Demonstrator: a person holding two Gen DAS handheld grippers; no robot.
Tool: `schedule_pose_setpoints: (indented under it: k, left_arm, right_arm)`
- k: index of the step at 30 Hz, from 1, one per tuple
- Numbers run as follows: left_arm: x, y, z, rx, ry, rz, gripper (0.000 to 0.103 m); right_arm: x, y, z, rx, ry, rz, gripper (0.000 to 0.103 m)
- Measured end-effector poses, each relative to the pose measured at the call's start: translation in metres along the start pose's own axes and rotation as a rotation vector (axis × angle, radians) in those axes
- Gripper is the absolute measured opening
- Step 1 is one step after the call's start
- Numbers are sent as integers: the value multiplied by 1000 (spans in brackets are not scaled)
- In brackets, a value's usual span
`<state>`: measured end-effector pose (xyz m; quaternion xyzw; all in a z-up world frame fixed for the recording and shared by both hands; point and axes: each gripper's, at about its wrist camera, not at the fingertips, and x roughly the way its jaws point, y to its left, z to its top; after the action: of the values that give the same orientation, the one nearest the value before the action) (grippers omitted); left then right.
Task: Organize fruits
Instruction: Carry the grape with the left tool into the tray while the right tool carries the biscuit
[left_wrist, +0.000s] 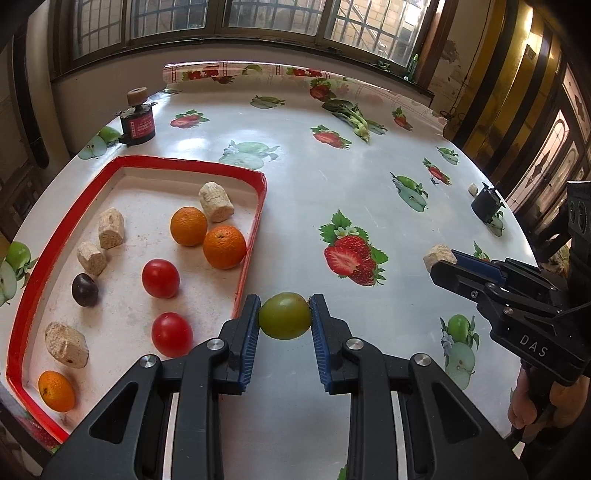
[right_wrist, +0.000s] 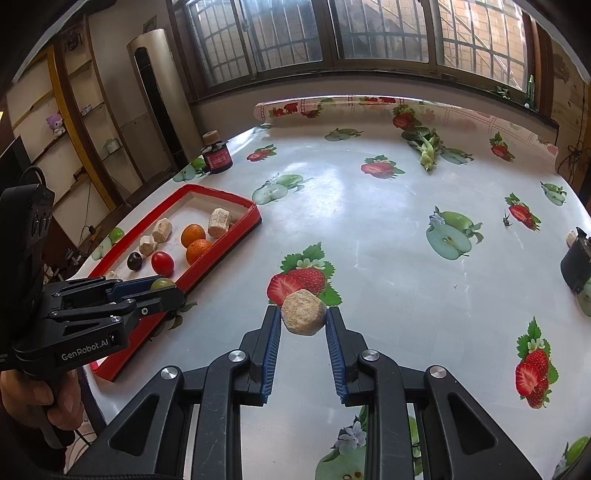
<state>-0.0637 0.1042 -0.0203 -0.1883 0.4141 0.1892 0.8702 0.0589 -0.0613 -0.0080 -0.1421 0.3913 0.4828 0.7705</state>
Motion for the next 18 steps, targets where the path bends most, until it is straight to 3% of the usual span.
schedule_pose_setpoints:
  k: [18]
  left_arm:
    - [-14,67,-11,-100,-10,73,25]
  right_arm:
    - [28,63,18,-83,15,83,25]
